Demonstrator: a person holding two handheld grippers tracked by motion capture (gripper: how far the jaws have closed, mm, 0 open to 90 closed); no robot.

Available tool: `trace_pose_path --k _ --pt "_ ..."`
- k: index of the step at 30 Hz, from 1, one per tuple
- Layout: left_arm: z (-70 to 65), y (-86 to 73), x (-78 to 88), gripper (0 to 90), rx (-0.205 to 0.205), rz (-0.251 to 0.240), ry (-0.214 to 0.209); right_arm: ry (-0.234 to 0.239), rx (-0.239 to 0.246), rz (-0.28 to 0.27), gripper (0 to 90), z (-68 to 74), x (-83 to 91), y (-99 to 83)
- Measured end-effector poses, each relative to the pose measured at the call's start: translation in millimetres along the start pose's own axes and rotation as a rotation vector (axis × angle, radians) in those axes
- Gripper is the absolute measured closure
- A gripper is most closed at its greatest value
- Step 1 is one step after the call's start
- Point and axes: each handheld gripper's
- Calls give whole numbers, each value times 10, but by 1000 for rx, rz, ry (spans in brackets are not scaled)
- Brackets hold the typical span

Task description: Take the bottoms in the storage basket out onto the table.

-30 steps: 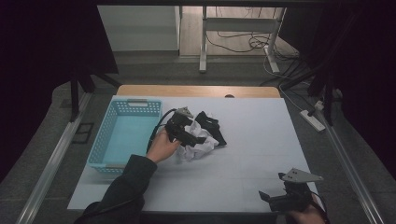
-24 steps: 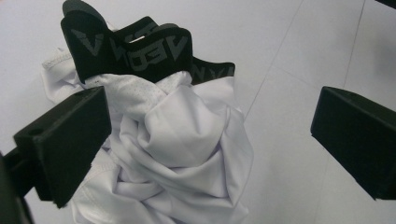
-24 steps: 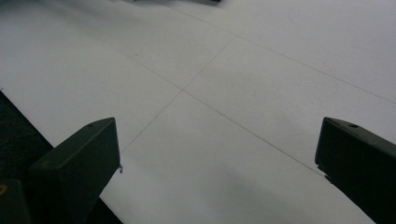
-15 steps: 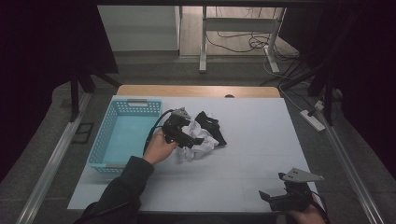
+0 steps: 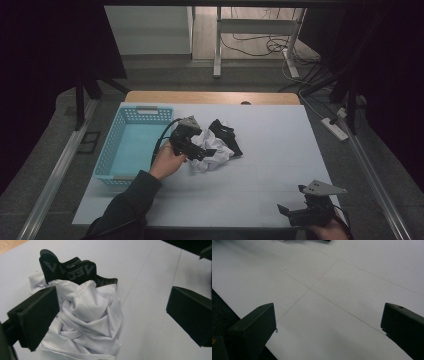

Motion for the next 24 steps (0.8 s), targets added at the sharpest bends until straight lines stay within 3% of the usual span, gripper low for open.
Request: trace_pose_path --k 11,24 --pt "-7 -75 89 0 19 1 -32 -2 3 0 3 4 1 1" --pt "-49 -159 188 0 28 2 -32 -2 5 0 3 7 -1 2"
Point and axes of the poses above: each handheld gripper's, and its own axes: x roughly backward along the jaws, y roughly out of its top, z roughly to its left, and after that the axes turned 13 degrees about x, right-handed
